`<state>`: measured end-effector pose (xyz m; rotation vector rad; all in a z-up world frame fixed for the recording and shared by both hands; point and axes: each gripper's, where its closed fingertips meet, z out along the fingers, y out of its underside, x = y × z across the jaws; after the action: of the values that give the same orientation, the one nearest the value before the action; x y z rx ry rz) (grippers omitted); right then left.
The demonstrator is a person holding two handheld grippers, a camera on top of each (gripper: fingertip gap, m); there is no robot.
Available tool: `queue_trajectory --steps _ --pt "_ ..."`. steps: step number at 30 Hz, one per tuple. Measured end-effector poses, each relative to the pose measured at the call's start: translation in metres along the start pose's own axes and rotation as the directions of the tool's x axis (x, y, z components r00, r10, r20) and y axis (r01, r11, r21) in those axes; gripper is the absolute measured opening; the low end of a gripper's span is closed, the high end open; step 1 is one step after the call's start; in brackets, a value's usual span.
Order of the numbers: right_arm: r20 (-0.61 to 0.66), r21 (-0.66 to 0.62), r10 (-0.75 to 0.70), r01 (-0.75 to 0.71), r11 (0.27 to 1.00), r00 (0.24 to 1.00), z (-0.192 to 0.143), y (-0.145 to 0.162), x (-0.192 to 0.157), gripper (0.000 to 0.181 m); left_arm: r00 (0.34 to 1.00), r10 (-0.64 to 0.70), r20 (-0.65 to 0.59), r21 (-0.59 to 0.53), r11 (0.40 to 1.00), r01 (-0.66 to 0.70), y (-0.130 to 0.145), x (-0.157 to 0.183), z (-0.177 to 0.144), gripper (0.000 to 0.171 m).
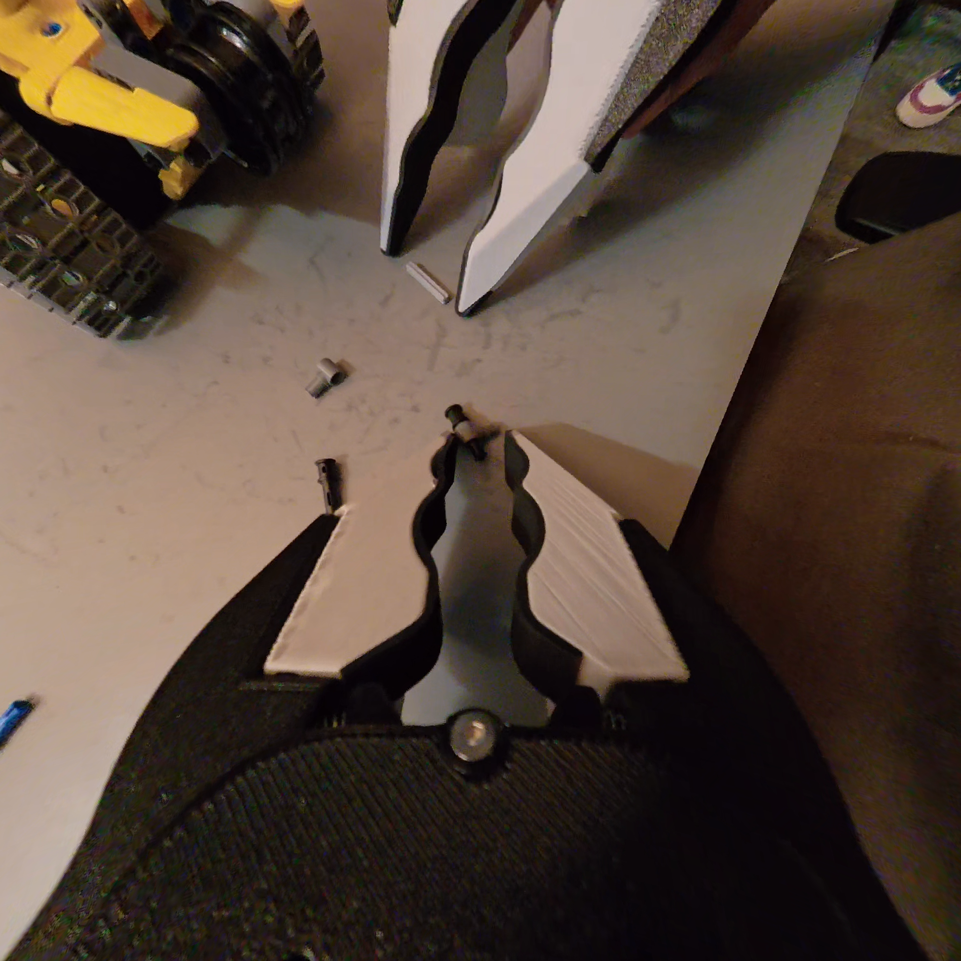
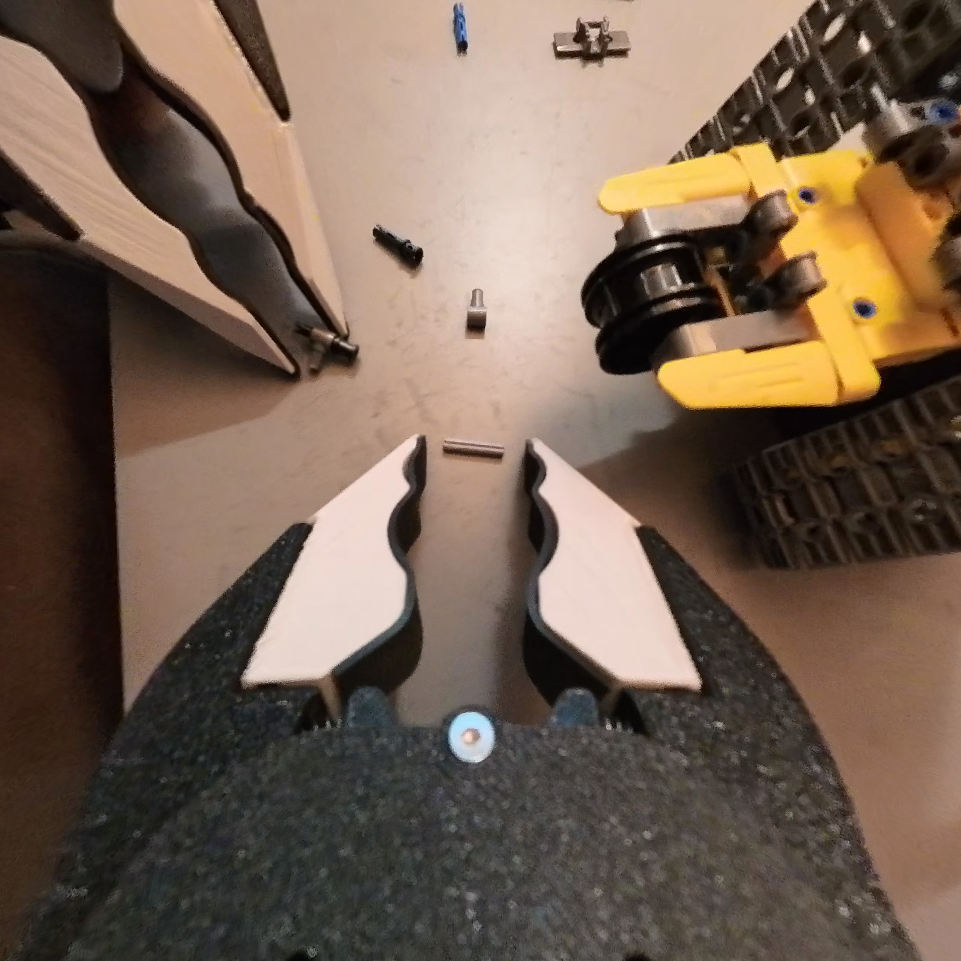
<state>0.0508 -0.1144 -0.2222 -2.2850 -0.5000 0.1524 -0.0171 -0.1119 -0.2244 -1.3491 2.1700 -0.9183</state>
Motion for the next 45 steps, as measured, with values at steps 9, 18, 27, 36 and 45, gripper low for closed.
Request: queue_trajectory --steps 9,18,27,36,45 --pt "0.098 -0.001 -0.084 0.084 0.996 0.992 -0.001 0.001 -0.013 0.025 0.999 -0.028 -0.030 0.001 1.000 0.028 0.000 0.000 -0.001 0.024" --pt "0.117 -0.072 -0.082 0.091 0.993 0.990 -0.013 0.011 -0.032 0.027 0.999 -0.027 -0.043 0.001 1.000 0.027 0.000 0.001 -0.001 0.026" --pt "0.120 -0.009 -0.132 0.134 0.991 0.984 -0.007 0.006 -0.032 0.017 1.000 0.014 0.005 -0.007 1.000 -0.014 -0.002 0.001 0.004 0.036" --pt "0.117 0.001 -0.144 0.144 0.990 0.983 -0.003 0.002 -0.029 0.003 0.999 -0.012 0.032 -0.007 1.000 0.013 -0.003 -0.006 0.005 0.021" --pt "0.182 0.053 -0.216 0.210 0.976 0.959 0.010 -0.016 -0.054 0.003 0.990 0.091 -0.112 0.025 0.996 -0.089 -0.003 0.005 -0.002 0.011"
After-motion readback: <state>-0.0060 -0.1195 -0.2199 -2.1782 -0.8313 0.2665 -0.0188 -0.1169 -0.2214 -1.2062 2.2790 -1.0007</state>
